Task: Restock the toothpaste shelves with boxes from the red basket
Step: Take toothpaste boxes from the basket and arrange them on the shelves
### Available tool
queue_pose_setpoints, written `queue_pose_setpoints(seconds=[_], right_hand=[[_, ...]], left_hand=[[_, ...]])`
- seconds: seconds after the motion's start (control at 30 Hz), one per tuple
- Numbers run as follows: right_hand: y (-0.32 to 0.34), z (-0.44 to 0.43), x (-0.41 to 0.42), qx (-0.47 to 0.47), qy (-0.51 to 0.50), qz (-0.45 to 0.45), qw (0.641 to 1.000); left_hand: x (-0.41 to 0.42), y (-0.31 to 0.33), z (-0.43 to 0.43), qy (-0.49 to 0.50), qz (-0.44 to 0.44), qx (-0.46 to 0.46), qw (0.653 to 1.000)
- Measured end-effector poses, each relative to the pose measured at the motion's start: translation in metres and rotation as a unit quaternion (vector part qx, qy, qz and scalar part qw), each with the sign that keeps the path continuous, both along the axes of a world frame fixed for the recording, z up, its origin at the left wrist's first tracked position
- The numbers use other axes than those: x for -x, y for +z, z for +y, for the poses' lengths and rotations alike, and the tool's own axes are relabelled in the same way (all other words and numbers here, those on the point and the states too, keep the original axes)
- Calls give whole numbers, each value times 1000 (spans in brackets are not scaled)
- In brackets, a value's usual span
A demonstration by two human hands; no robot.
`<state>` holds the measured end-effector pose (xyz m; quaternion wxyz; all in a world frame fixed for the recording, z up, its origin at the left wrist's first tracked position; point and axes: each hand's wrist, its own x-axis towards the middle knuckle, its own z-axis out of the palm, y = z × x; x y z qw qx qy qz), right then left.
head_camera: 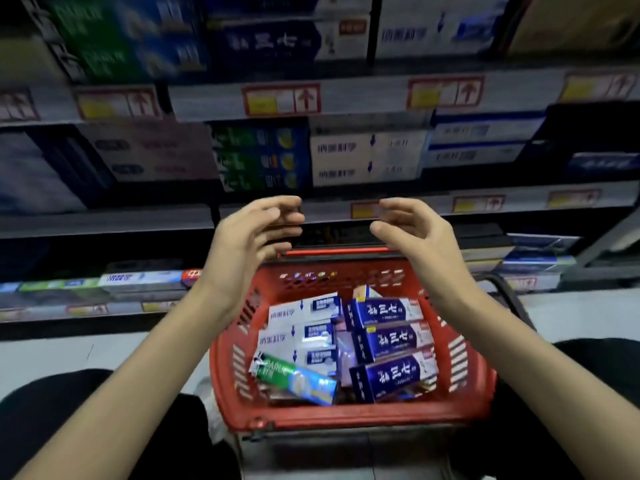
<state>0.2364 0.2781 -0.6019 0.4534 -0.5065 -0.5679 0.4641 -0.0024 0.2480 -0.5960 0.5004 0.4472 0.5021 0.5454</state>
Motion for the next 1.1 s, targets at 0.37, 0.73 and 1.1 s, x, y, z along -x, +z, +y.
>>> queue_pose_setpoints(seconds=[0.37, 0.73, 1.1], right_hand=[[-31, 10, -13, 197, 9, 81, 977], [-36, 9, -32, 195, -17, 93, 976], [-38, 5, -42, 220, -29, 85, 971]], left_hand=[[-16, -88, 2, -296, 686, 119, 654], [0, -201, -25, -412, 822, 76, 385], [13, -186, -11, -391, 828, 100, 390]])
